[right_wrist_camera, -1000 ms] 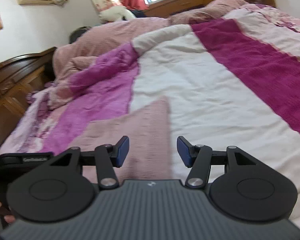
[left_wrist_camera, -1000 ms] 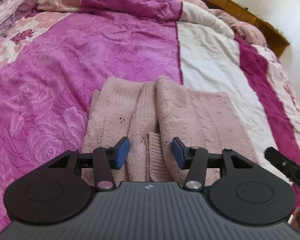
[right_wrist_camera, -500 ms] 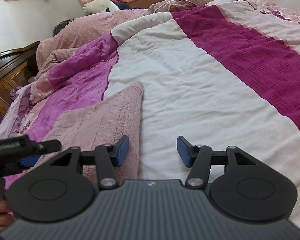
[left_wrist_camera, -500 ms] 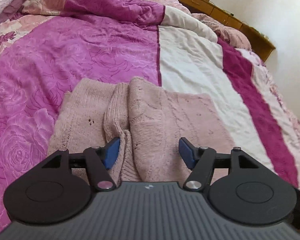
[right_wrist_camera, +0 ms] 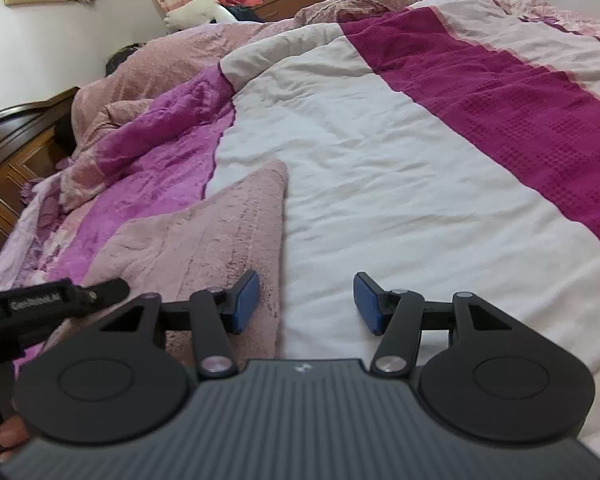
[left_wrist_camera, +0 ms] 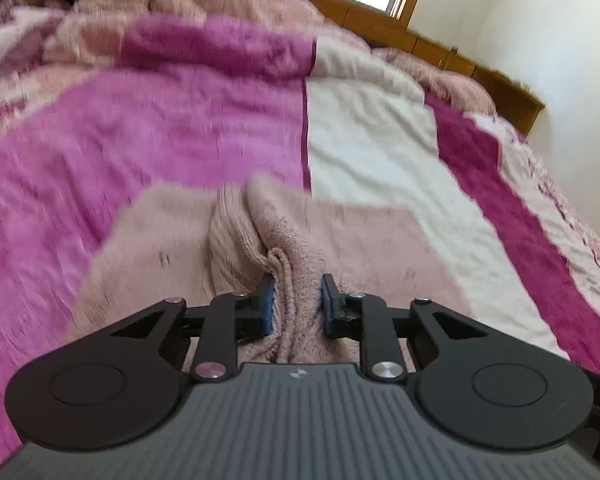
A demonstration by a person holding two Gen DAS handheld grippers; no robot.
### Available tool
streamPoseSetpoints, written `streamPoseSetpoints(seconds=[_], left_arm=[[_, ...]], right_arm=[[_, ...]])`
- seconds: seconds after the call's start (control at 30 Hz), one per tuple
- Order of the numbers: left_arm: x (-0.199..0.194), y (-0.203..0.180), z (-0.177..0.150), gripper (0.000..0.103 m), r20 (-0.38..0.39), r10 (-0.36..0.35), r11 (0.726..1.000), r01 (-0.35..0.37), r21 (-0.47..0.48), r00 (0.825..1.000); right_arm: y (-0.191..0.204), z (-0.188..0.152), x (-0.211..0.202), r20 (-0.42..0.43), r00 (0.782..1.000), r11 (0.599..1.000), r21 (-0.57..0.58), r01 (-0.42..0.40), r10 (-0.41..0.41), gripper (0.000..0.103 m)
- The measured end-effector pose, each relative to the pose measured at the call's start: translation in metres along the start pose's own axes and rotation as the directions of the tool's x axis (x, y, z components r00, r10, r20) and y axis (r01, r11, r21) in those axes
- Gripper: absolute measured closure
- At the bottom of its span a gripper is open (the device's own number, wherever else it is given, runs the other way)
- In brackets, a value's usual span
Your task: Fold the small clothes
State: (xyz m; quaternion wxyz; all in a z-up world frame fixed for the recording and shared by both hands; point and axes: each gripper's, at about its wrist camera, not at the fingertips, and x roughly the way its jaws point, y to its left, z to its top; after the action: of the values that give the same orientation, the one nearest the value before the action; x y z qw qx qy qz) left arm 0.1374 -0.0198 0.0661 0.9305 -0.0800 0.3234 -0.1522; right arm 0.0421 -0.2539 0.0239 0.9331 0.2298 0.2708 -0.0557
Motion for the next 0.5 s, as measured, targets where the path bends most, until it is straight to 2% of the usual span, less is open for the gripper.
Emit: streamPoseSetpoints(seconds=[0.1, 0.17, 0.27, 0.37, 0.43, 0.5], left_arm=[[-0.027, -0.002, 0.015, 0.080, 0.093, 0.023, 0.999, -0.027, 0.040, 0.995], [-0.039, 0.005, 0.025, 0.080, 0.117, 0.036, 0.998, -0.042, 0.051, 0.992], [-0.042, 0.026, 0.028, 0.080, 0.090, 0.100, 0.994, -0.104, 0.042, 0.991], [-0.031, 0.051, 0.019, 0.079, 0.039, 0.179, 0.982, -0.181, 0.057, 0.983], [-0.022, 0.071, 0.011, 0.078, -0.036, 0.181, 0.982, -0.179, 0.055, 0.983], [-0.024, 0.083, 0.008, 0.073, -0.043, 0.143, 0.990, -0.143, 0.009, 0.989]], right_arm=[[0.021, 0.004, -0.008, -0.002, 0.992, 0.989, -0.068, -0.129, 0.129, 0.047], [0.045, 0.002, -0.012, -0.021, 0.979, 0.968, -0.145, -0.203, 0.202, 0.047], [0.075, -0.010, -0.011, -0.034, 0.978, 0.942, -0.261, -0.209, 0.208, 0.047], [0.088, -0.023, -0.003, -0.102, 0.965, 0.927, -0.272, -0.259, 0.240, 0.047], [0.094, -0.028, -0.004, -0.095, 0.969, 0.915, -0.318, -0.248, 0.229, 0.047], [0.096, -0.027, -0.005, -0.096, 0.970, 0.910, -0.337, -0.242, 0.222, 0.047]])
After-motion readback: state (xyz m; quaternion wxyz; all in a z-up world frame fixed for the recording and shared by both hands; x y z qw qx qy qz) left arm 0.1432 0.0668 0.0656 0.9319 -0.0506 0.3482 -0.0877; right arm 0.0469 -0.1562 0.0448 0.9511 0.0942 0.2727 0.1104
